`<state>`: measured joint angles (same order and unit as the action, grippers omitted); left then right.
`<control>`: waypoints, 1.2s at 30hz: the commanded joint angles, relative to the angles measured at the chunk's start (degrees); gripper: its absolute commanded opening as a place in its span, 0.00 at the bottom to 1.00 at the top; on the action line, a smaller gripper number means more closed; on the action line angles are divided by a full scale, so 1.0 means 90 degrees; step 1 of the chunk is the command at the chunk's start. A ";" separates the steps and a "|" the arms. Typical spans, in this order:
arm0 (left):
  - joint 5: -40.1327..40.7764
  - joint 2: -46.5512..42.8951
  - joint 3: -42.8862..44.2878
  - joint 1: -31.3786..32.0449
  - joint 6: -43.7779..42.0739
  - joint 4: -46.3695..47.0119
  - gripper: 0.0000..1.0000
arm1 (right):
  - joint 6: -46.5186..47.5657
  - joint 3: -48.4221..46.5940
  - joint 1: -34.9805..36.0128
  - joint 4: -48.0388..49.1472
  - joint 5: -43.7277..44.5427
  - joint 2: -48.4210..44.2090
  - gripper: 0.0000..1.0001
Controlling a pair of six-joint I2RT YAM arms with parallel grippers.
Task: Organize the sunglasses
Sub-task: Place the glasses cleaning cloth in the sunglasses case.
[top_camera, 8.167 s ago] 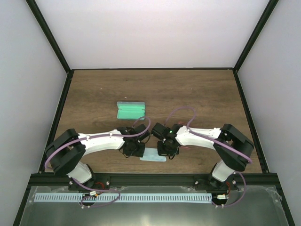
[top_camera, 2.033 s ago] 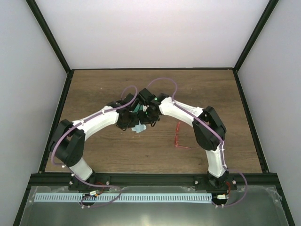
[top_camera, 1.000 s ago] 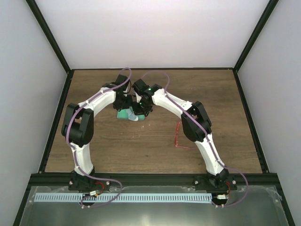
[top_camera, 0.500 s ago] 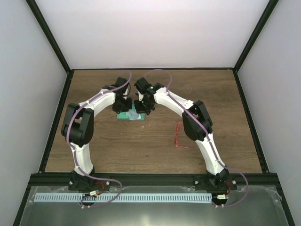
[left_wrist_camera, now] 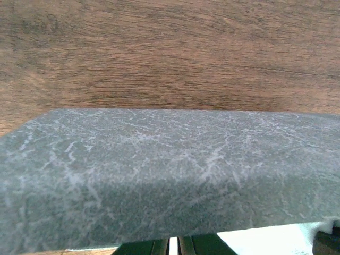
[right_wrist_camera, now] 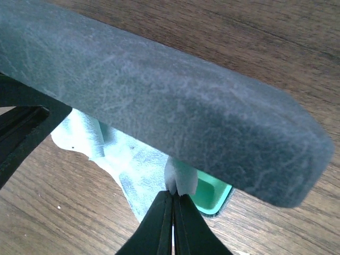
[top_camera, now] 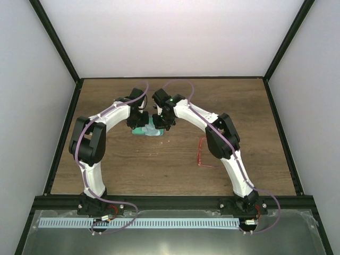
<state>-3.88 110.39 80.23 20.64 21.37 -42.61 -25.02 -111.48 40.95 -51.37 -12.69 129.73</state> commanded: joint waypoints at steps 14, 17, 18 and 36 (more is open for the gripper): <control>0.0429 -0.0369 0.0119 -0.0043 -0.0174 -0.0061 0.04 | 0.0144 -0.0001 -0.0033 0.0061 0.0275 -0.0184 0.01; 0.0438 -0.0363 0.0132 -0.0041 -0.0195 -0.0070 0.04 | 0.0141 -0.0006 -0.0040 0.0098 0.0327 -0.0229 0.01; 0.0441 -0.0375 0.0129 -0.0041 -0.0205 -0.0082 0.04 | 0.0146 -0.0022 -0.0038 0.0096 0.0364 -0.0256 0.01; 0.0592 -0.0332 0.0130 -0.0039 -0.0226 -0.0002 0.04 | 0.0223 0.0054 -0.0036 0.0266 0.0502 -0.0266 0.01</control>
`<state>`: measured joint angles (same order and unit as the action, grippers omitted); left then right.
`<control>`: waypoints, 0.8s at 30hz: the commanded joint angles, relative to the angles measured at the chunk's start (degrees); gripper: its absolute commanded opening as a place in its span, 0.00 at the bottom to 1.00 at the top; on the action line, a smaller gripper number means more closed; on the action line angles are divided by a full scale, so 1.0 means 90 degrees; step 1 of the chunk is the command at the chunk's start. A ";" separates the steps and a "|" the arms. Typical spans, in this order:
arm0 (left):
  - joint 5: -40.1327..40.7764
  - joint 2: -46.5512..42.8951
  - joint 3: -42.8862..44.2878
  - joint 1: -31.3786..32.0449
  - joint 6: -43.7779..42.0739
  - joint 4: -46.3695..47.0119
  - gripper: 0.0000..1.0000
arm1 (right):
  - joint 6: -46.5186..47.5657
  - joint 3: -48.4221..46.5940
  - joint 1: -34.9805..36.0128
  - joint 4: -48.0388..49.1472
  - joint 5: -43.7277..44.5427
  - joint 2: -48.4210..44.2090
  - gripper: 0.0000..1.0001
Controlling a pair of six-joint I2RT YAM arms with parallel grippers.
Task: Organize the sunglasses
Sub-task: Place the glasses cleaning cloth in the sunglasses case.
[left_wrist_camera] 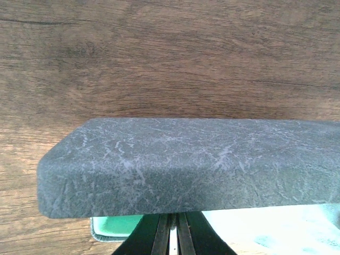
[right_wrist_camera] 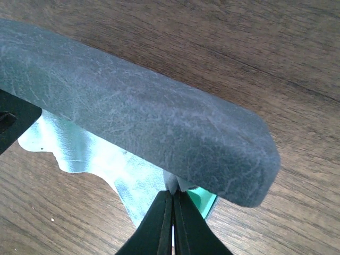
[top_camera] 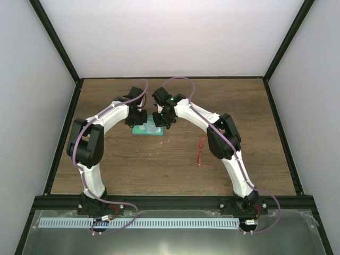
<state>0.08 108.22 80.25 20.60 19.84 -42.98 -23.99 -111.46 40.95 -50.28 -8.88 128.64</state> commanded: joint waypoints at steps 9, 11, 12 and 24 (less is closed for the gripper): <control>0.0273 0.0194 0.0040 -0.0047 -0.0121 0.0124 0.04 | 0.0187 0.0059 -0.0038 0.0137 0.0111 0.0088 0.01; 0.0289 0.0204 0.0007 -0.0050 -0.0133 0.0122 0.04 | 0.0195 0.0101 -0.0038 0.0143 0.0127 0.0108 0.01; 0.0286 0.0215 -0.0004 -0.0044 -0.0146 0.0119 0.04 | 0.0208 0.0107 -0.0038 0.0149 0.0128 0.0125 0.01; 0.0265 0.0261 -0.0099 -0.0045 -0.0172 0.0124 0.04 | 0.0291 0.0194 -0.0037 0.0167 0.0198 0.0256 0.01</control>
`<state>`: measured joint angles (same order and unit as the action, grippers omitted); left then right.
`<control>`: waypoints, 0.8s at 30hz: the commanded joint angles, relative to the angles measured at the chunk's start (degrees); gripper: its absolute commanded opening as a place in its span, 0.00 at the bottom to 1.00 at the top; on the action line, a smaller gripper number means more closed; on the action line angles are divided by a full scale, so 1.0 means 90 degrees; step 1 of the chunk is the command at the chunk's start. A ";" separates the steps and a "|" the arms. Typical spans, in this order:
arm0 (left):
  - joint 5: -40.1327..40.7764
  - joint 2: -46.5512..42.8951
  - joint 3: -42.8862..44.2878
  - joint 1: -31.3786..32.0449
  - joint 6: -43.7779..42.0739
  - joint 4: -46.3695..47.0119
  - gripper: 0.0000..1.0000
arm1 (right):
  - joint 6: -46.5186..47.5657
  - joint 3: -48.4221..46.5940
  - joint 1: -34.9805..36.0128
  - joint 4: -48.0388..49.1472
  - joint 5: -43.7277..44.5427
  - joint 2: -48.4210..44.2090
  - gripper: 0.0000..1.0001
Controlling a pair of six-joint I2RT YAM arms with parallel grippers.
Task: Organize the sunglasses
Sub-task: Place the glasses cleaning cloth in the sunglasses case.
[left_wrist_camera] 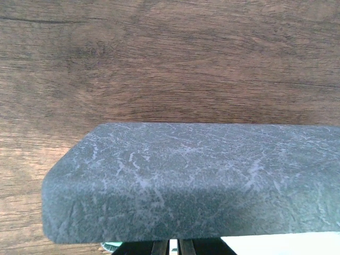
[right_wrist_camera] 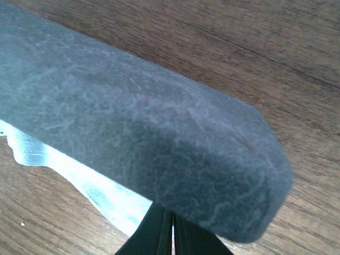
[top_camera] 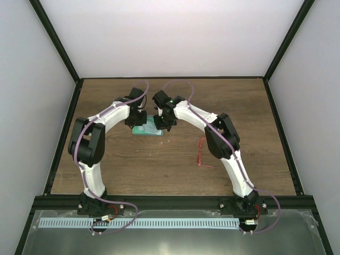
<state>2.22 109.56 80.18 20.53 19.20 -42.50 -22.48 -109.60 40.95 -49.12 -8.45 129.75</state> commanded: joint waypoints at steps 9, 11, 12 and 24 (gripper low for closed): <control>0.0021 0.0045 -0.0407 -0.0038 -0.0066 0.0188 0.04 | 0.0178 -0.0037 -0.0043 0.0042 0.0218 0.0193 0.02; 0.0017 0.0034 -0.0430 -0.0036 -0.0049 0.0207 0.04 | 0.0187 -0.0037 -0.0038 0.0047 0.0180 0.0216 0.02; 0.0025 0.0029 -0.0424 -0.0037 -0.0044 0.0219 0.04 | 0.0178 -0.0034 -0.0038 0.0045 0.0156 0.0229 0.02; 0.0205 0.0109 -0.0345 -0.0037 -0.0021 0.0240 0.04 | 0.0165 -0.0091 -0.0039 0.0073 0.0069 0.0294 0.02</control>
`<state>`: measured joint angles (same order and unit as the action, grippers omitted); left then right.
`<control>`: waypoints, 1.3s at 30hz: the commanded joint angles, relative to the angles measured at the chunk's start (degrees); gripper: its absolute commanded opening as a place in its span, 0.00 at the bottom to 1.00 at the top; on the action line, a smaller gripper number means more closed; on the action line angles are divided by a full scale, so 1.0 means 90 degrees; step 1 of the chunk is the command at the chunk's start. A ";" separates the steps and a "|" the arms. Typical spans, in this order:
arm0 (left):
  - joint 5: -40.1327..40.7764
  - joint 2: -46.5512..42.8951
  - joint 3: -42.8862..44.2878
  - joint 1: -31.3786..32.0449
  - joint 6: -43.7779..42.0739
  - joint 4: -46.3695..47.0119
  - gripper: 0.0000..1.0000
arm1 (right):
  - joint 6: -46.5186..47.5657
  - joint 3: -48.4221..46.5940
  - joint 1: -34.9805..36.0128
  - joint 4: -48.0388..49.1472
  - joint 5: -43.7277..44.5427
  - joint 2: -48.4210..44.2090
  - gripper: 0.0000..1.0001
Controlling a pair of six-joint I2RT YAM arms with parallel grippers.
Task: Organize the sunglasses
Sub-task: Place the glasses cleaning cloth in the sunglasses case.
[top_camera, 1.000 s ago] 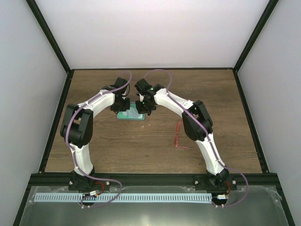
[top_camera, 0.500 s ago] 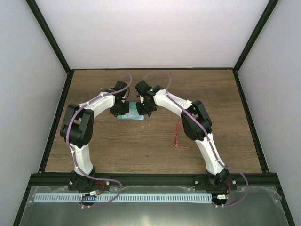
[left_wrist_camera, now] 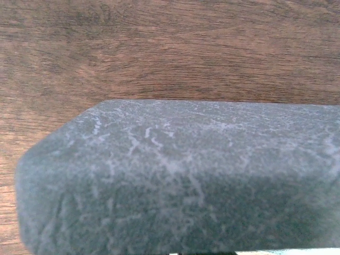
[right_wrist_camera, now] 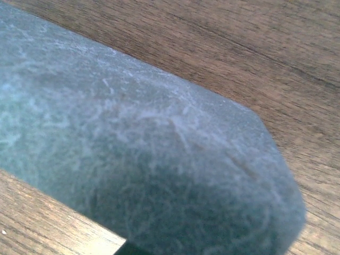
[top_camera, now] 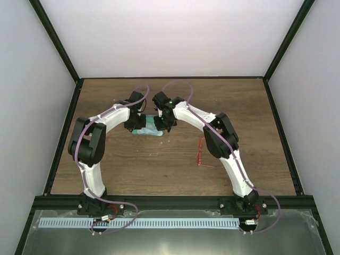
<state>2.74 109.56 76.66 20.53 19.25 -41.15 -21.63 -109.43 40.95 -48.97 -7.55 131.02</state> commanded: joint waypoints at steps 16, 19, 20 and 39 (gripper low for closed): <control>0.0290 0.0207 0.0141 -0.0111 -0.0155 -0.0008 0.04 | 0.0117 -0.0502 -0.0043 -0.0014 0.0089 0.0392 0.05; 0.0279 0.0257 0.0177 -0.0105 -0.0156 -0.0020 0.04 | 0.0132 -0.0575 -0.0048 -0.0035 0.0161 0.0429 0.05; 0.0276 0.0271 0.0187 -0.0108 -0.0156 -0.0024 0.04 | 0.0144 -0.0593 -0.0045 -0.0039 0.0172 0.0432 0.05; 0.0327 0.0069 0.0279 -0.0110 -0.0186 -0.0165 0.28 | 0.0179 -0.0596 -0.0053 0.0014 0.0384 0.0052 0.17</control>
<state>4.75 112.22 77.58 19.90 17.76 -41.69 -20.32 -112.55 40.95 -48.73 -5.69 134.19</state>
